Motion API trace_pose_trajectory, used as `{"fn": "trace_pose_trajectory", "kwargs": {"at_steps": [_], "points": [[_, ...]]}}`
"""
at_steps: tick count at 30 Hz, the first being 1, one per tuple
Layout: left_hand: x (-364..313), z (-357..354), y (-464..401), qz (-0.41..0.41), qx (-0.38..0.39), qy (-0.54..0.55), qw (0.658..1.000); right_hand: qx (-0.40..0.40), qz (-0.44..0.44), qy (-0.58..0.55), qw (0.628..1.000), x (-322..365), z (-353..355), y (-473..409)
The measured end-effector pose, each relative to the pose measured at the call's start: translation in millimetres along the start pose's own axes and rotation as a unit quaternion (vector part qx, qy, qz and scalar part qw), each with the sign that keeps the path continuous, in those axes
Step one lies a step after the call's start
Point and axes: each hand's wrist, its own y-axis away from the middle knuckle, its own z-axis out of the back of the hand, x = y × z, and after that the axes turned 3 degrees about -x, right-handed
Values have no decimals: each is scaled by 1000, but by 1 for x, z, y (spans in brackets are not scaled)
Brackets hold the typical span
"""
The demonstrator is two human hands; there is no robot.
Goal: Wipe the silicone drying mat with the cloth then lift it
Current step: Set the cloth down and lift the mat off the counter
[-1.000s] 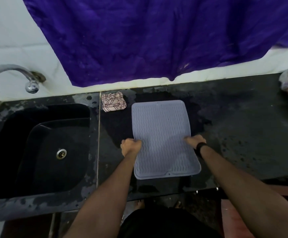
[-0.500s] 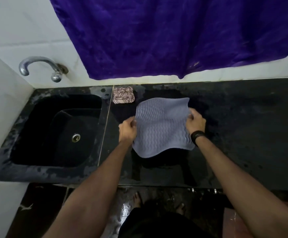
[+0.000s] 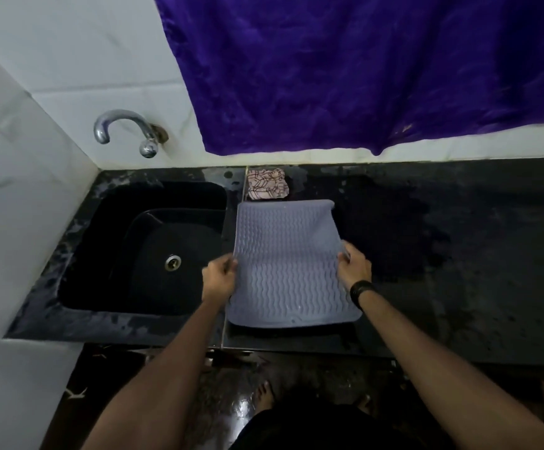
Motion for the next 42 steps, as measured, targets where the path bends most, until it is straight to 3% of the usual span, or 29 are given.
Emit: {"fn": "trace_pose_trajectory", "kwargs": {"at_steps": [6,20,26,34,38,42], "points": [[53,-1,8,48,72,-29,996,-9,-48,54,997,-33,-34,28],[53,-13,-5,69,43,45,996,-29,-54,48,997,-29,-35,15],[47,-16,3,50,38,49,997,-31,-53,59,996,-31,-28,12],[49,-20,-1,82,30,29,996,-39,-58,75,995,-37,-27,16],[46,-25,6,82,13,-114,990,-61,-31,145,987,-32,-27,17],[47,-30,15,-44,8,-256,966,-91,84,298,946,-28,-28,17]]}}
